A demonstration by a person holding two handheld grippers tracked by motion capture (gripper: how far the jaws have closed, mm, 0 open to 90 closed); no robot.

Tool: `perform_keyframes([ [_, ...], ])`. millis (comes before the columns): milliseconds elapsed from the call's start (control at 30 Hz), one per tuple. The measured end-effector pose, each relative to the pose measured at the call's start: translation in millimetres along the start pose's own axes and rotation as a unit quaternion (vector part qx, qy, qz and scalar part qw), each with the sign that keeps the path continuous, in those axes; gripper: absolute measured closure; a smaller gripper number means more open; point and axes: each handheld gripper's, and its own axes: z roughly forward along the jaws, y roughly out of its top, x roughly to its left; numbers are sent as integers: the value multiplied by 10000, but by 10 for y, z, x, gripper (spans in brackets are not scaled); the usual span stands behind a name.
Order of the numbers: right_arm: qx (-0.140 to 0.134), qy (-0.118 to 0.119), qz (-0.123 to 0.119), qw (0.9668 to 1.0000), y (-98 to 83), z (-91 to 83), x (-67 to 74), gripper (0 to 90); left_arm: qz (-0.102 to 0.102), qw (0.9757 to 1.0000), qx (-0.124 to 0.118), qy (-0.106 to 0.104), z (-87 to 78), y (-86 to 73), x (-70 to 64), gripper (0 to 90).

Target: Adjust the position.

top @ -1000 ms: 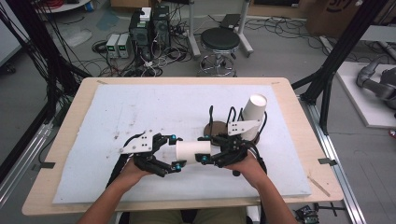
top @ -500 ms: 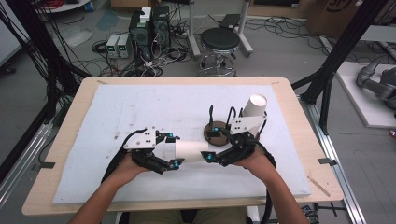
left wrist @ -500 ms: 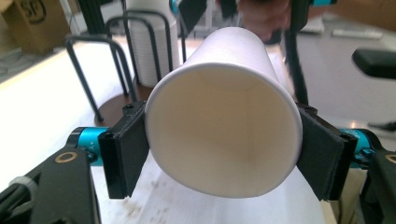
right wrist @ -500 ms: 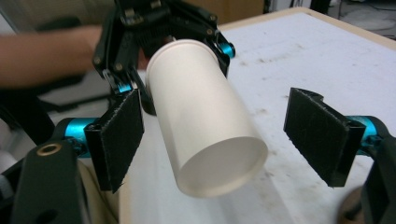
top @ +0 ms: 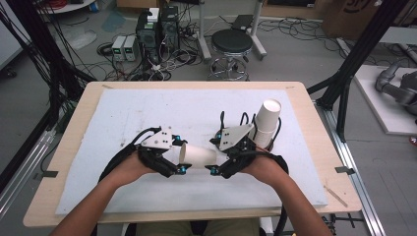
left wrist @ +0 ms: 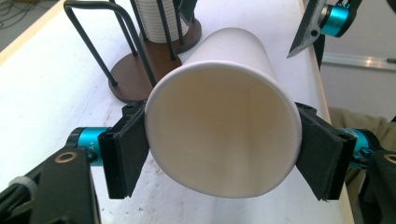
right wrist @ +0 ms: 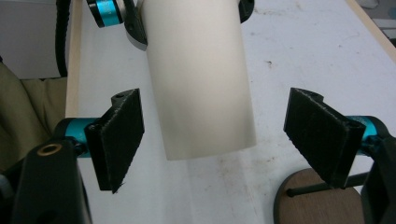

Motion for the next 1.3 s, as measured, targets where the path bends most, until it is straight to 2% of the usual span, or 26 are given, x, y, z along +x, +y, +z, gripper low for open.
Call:
perform_keyframes([
  [233, 248, 5, -244, 9994, 70, 85, 26, 206, 39, 9997, 231, 2, 18, 65, 9, 257],
  [267, 378, 6, -302, 9988, 93, 115, 33, 206, 68, 9996, 265, -11, 27, 80, 11, 257],
  [433, 608, -11, -481, 9970, 123, 208, 44, 213, 107, 9992, 379, -38, 54, 115, 1, 257],
  [500, 716, 80, -499, 9962, 135, 242, 59, 260, 135, 9990, 428, -28, 66, 130, -2, 257],
  [633, 917, 91, -445, 9947, 138, 299, 85, 268, 179, 9983, 558, -54, 83, 159, -3, 258],
  [700, 938, 85, -529, 9942, 136, 324, 78, 287, 173, 9982, 572, -73, 90, 163, -6, 258],
  [767, 963, 84, -526, 9939, 135, 326, 79, 321, 163, 9982, 562, -86, 93, 162, -8, 258],
  [933, 976, 61, -517, 9939, 131, 326, 80, 333, 173, 9984, 523, -86, 96, 169, -12, 261],
  [1100, 998, 85, -385, 9942, 123, 342, 84, 347, 112, 9988, 477, -74, 96, 173, -18, 262],
  [1167, 994, 88, -369, 9943, 121, 347, 82, 347, 81, 9992, 391, -34, 99, 168, -19, 254],
  [1200, 972, 98, -316, 9947, 111, 353, 74, 351, 15, 9996, 270, 3, 102, 154, -21, 250],
  [1233, 939, 73, -315, 9951, 103, 350, 69, 353, 15, 9996, 270, 3, 102, 154, -21, 246],
  [1267, 877, 65, -332, 9956, 91, 349, 60, 355, -81, 9999, 81, 10, 102, 133, -14, 241],
  [1300, 877, 65, -332, 9956, 91, 349, 60, 355, -81, 9999, 81, 10, 102, 133, -14, 238],
])
